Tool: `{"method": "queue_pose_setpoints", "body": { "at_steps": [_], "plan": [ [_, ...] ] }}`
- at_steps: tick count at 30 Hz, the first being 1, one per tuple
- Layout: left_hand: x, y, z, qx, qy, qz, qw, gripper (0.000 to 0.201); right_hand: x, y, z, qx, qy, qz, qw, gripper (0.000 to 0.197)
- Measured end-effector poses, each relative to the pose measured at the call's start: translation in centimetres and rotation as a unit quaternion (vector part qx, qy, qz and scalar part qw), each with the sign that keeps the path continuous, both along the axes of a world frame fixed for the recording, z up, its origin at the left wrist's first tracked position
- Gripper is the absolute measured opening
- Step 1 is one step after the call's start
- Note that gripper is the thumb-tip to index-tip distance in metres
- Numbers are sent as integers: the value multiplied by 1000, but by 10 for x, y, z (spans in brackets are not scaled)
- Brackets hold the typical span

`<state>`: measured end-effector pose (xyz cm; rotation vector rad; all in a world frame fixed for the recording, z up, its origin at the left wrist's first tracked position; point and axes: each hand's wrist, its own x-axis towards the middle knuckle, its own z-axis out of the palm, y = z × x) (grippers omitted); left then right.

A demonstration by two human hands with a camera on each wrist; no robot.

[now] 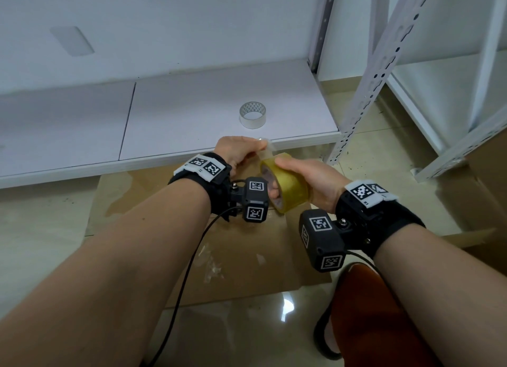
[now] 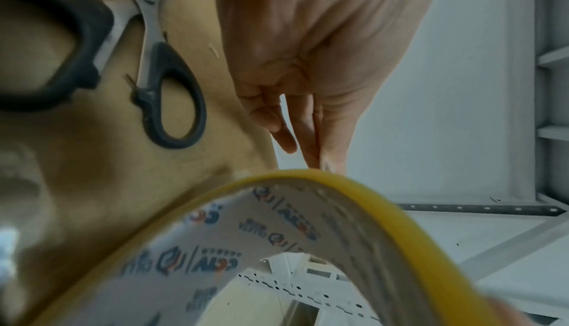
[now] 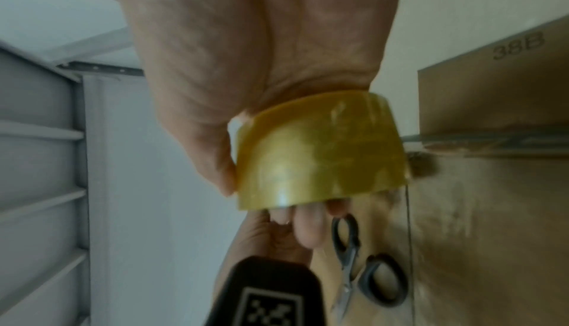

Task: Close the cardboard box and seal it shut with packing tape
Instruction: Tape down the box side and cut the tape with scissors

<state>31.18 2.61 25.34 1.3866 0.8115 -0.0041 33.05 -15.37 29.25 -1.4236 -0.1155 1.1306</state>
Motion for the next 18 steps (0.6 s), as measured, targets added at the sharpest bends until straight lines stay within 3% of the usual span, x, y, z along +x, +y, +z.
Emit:
{"method": "queue_pose_setpoints", "body": {
  "at_steps": [3,9,18],
  "plan": [
    [1,3,3,20,13,-9,1000,28,0,0,-1,-2,-26,-34,999,33],
    [7,0,6,115,44,-28,992,16,-3,2,-2,-1,-24,-2,1000,32],
    [25,2,-7,173,49,-43,983,18,1,3,-4,-25,-39,-31,998,33]
  ]
}}
